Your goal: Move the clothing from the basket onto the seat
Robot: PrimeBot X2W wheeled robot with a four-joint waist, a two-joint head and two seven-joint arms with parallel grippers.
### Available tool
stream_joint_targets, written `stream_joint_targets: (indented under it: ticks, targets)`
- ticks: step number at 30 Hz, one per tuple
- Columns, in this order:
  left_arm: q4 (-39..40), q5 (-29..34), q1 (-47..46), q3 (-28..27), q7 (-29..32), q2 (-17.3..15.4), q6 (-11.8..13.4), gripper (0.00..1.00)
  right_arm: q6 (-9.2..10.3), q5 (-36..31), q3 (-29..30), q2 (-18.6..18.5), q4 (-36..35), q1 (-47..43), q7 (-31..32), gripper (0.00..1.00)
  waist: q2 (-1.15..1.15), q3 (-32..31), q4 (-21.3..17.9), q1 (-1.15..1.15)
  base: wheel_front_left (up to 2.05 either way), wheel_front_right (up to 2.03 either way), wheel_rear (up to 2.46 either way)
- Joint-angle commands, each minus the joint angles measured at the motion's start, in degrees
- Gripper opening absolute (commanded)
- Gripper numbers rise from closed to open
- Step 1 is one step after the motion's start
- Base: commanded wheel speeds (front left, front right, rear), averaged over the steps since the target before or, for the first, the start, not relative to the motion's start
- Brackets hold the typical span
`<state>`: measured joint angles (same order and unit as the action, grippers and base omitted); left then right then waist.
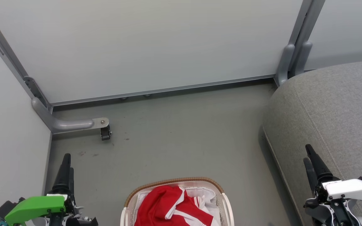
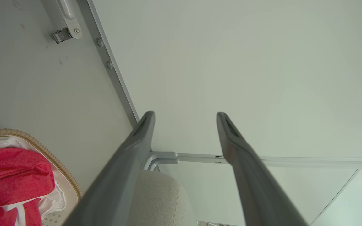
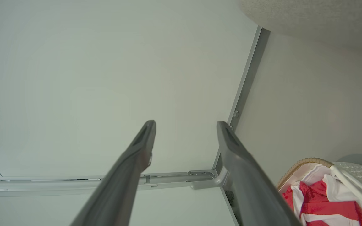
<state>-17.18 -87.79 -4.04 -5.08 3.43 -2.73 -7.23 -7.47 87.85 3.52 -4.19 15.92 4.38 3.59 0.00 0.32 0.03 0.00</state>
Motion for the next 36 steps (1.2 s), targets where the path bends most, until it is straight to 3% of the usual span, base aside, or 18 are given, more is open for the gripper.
stream_joint_targets:
  ticks: [1,22,36]
  targets:
    - [0.56,2.68,-1.92,0.3,-0.61,-0.81,-0.09,1.0,0.0,-2.41,-0.57,-1.16,-0.67,2.06,-0.76,1.0,0.0,0.03,0.0,0.0,0.0,0.0,0.0]
    - [-1.29,31.09,-3.37,2.75,-5.56,-2.02,0.19,1.0,-0.01,-24.61,-4.46,-3.41,-0.88,4.85,-5.74,1.0,0.0,0.52,0.11,0.0,0.0,0.0,0.0]
    - [-3.29,43.84,-4.18,5.13,-8.34,-3.2,0.79,1.0,-0.02,-36.53,-6.93,-4.62,-0.02,6.71,-8.47,1.0,0.0,0.86,0.13,0.0,0.0,0.0,0.0]
